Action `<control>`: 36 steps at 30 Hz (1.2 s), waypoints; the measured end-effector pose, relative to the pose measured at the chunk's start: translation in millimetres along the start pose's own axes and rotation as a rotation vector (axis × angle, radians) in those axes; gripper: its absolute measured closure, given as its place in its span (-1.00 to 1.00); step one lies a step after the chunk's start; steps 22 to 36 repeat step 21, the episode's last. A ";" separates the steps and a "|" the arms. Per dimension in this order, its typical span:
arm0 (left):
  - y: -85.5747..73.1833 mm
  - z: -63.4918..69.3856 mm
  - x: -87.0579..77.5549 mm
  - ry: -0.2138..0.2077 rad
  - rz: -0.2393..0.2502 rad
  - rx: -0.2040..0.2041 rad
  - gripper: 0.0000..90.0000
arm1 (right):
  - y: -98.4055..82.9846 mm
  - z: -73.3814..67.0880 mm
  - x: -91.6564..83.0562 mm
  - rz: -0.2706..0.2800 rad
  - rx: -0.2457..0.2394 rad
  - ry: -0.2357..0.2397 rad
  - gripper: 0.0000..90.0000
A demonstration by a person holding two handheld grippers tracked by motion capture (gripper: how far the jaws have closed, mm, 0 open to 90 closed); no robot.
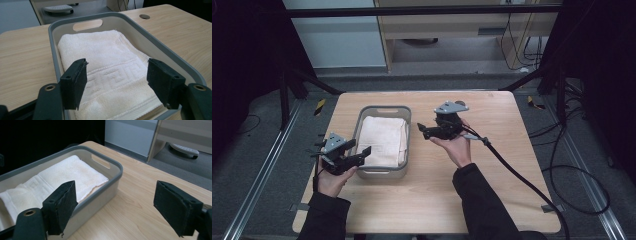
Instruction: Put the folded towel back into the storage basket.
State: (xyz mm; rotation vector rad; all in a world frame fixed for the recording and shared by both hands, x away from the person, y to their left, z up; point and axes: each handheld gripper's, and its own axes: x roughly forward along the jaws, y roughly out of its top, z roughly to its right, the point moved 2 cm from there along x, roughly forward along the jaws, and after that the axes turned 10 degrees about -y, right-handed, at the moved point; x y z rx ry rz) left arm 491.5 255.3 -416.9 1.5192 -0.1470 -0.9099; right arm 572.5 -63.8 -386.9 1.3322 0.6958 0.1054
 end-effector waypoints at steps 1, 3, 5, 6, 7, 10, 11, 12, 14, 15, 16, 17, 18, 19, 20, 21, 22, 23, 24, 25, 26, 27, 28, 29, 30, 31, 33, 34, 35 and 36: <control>-1.0 1.0 -0.1 -0.002 0.000 0.000 -0.31 | -3.6 3.1 -5.5 0.001 0.003 0.003 -0.61; -5.0 4.3 -0.3 -0.006 0.002 0.008 -0.33 | -12.5 8.9 -16.0 0.004 0.011 0.005 -0.63; -7.7 6.4 -0.6 -0.007 -0.001 0.015 -0.36 | -24.8 15.8 -28.3 -0.001 0.012 -0.002 -0.65; -9.2 7.4 -0.9 -0.008 -0.003 0.020 -0.37 | -28.5 18.2 -31.7 0.000 0.011 -0.003 -0.66; -11.2 8.5 -1.4 -0.008 -0.005 0.026 -0.37 | -32.2 20.5 -35.1 0.000 0.013 -0.006 -0.67; -17.5 11.3 -4.0 -0.009 -0.003 0.036 -0.40 | -47.6 29.6 -47.6 -0.002 0.028 -0.007 -0.70; -19.6 11.8 -5.2 -0.011 -0.005 0.036 -0.40 | -52.7 32.5 -51.5 -0.007 0.029 -0.008 -0.71; -21.6 12.2 -6.4 -0.011 -0.004 0.035 -0.40 | -57.9 35.5 -55.5 -0.005 0.029 -0.016 -0.72; -25.1 12.9 -9.1 -0.012 0.001 0.033 -0.41 | -67.9 41.5 -63.1 -0.010 0.034 -0.027 -0.73; -26.7 13.3 -10.7 -0.015 0.004 0.031 -0.42 | -73.1 44.4 -66.7 -0.010 0.036 -0.037 -0.74; -28.2 14.0 -12.2 -0.019 0.008 0.031 -0.42 | -78.2 47.0 -70.5 -0.010 0.034 -0.043 -0.74; -29.8 14.7 -13.9 -0.020 0.009 0.034 -0.42 | -83.7 49.4 -74.3 -0.011 0.034 -0.051 -0.74; -31.4 15.5 -15.2 -0.022 0.010 0.035 -0.42 | -89.2 51.8 -78.0 -0.014 0.039 -0.057 -0.73; -33.0 16.2 -16.3 -0.021 0.007 0.037 -0.42 | -94.6 54.4 -81.8 -0.016 0.045 -0.060 -0.73; -34.9 16.9 -17.4 -0.021 0.006 0.037 -0.42 | -99.6 57.1 -85.4 -0.013 0.052 -0.067 -0.73; -36.8 17.7 -18.6 -0.023 0.004 0.039 -0.41 | -104.3 60.0 -89.2 -0.012 0.058 -0.074 -0.73; -36.8 17.7 -18.6 -0.023 0.004 0.039 -0.41 | -104.3 60.0 -89.2 -0.012 0.058 -0.074 -0.73; -36.8 17.7 -18.6 -0.023 0.004 0.039 -0.41 | -104.3 60.0 -89.2 -0.012 0.058 -0.074 -0.73; -36.8 17.7 -18.6 -0.023 0.004 0.039 -0.41 | -104.3 60.0 -89.2 -0.012 0.058 -0.074 -0.73; -36.8 17.7 -18.6 -0.023 0.004 0.039 -0.41 | -104.3 60.0 -89.2 -0.012 0.058 -0.074 -0.73; -36.8 17.7 -18.6 -0.023 0.004 0.039 -0.41 | -104.3 60.0 -89.2 -0.012 0.058 -0.074 -0.73; -36.8 17.7 -18.6 -0.023 0.004 0.039 -0.41 | -104.3 60.0 -89.2 -0.012 0.058 -0.074 -0.73; -36.8 17.7 -18.6 -0.023 0.004 0.039 -0.41 | -104.3 60.0 -89.2 -0.012 0.058 -0.074 -0.73; -36.8 17.7 -18.6 -0.023 0.004 0.039 -0.41 | -104.3 60.0 -89.2 -0.012 0.058 -0.074 -0.73; -36.8 17.7 -18.6 -0.023 0.004 0.039 -0.41 | -104.3 60.0 -89.2 -0.012 0.058 -0.074 -0.73; -36.8 17.7 -18.6 -0.023 0.004 0.039 -0.41 | -104.3 60.0 -89.2 -0.012 0.058 -0.074 -0.73; -36.8 17.7 -18.6 -0.023 0.004 0.039 -0.41 | -104.3 60.0 -89.2 -0.012 0.058 -0.074 -0.73; -36.8 17.7 -18.6 -0.023 0.004 0.039 -0.41 | -104.3 60.0 -89.2 -0.012 0.058 -0.074 -0.73; -36.8 17.7 -18.6 -0.023 0.004 0.039 -0.41 | -104.3 60.0 -89.2 -0.012 0.058 -0.074 -0.73; -36.8 17.7 -18.6 -0.023 0.004 0.039 -0.41 | -104.3 60.0 -89.2 -0.012 0.058 -0.074 -0.73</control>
